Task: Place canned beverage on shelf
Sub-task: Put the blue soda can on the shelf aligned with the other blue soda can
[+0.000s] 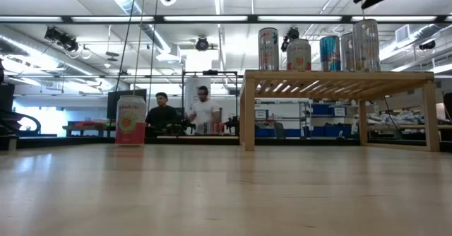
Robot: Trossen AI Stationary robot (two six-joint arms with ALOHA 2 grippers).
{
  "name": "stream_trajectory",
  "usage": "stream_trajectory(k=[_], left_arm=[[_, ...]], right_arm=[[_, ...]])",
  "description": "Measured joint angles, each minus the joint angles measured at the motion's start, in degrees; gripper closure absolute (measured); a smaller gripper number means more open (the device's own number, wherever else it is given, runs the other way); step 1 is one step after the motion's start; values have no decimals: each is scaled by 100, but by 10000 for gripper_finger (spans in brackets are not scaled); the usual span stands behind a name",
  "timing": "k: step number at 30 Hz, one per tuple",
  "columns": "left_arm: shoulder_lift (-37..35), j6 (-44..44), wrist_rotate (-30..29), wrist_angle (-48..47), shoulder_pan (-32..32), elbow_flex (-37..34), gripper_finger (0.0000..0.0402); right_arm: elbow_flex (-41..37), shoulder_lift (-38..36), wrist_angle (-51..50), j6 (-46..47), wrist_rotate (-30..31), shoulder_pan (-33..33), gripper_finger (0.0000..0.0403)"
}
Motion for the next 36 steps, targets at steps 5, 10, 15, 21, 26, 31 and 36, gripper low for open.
stream_trajectory(k=[5, 10, 15, 21, 26, 31, 36], left_arm=[[0, 99, -2, 7, 0, 0, 102], [0, 340, 0, 7, -9, 0, 102], [-1, 437, -2, 7, -9, 0, 102], [0, 447, -4, 56, -62, 0, 102], [-2, 584, -12, 412, -328, 0, 102], [-2, 533, -12, 518, -648, 0, 102], [-2, 387, -79, 688, -889, 0, 102]], right_arm=[[0, -420, -219, 272, -342, 177, 98], [0, -937, -437, 555, -725, 285, 98], [0, -1358, -606, 798, -1424, 304, 98], [0, -1698, -1184, 1098, -1981, 301, 98], [-11, -2017, -1609, 1202, -2344, 274, 98], [-211, -2577, -1617, 1580, -2584, 87, 98], [-459, -3034, -1593, 1885, -2811, -91, 98]])
